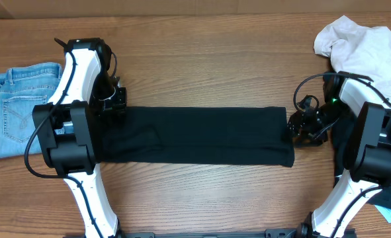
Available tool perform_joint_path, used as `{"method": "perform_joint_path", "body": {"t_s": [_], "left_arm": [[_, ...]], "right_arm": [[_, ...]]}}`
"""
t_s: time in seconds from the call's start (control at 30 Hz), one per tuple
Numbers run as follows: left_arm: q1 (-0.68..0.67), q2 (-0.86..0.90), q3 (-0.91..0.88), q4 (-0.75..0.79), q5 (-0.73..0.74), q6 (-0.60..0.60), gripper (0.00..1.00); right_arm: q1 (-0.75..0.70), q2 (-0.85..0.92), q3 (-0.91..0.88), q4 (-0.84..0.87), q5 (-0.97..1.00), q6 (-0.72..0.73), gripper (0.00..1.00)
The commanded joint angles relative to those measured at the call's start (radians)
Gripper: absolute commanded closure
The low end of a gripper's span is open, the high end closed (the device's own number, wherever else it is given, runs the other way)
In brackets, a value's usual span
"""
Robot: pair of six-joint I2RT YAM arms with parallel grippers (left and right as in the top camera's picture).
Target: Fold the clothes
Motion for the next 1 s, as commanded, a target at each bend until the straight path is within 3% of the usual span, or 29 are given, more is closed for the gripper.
{"method": "perform_joint_path", "body": {"t_s": [0.0, 0.17, 0.27, 0.4, 0.47, 0.67, 0.97], "left_arm": [[-0.002, -0.044, -0.007, 0.001, 0.005, -0.017, 0.55], [-0.002, -0.044, -0.007, 0.000, 0.002, -0.017, 0.55], [-0.002, -0.044, -0.007, 0.000, 0.002, -0.017, 0.56], [-0.002, -0.044, -0.007, 0.000, 0.002, -0.017, 0.56], [-0.002, -0.044, -0.007, 0.000, 0.002, -0.017, 0.56], [-0.002, -0.045, -0.007, 0.011, 0.002, -0.018, 0.61], [0.002, -0.103, -0.007, 0.062, 0.002, -0.026, 0.60]], "right_arm": [[0.000, -0.029, -0.014, 0.021, -0.091, -0.028, 0.44], [0.023, -0.029, -0.014, 0.016, -0.104, -0.028, 0.46], [0.044, -0.029, -0.014, 0.018, -0.106, -0.028, 0.56], [0.074, -0.029, -0.014, 0.033, -0.106, -0.027, 0.85], [0.080, -0.029, -0.014, 0.043, -0.106, -0.027, 0.95], [0.063, -0.029, 0.008, 0.085, -0.087, -0.008, 0.96], [-0.045, -0.111, 0.264, 0.031, 0.174, 0.146, 0.96]]}}
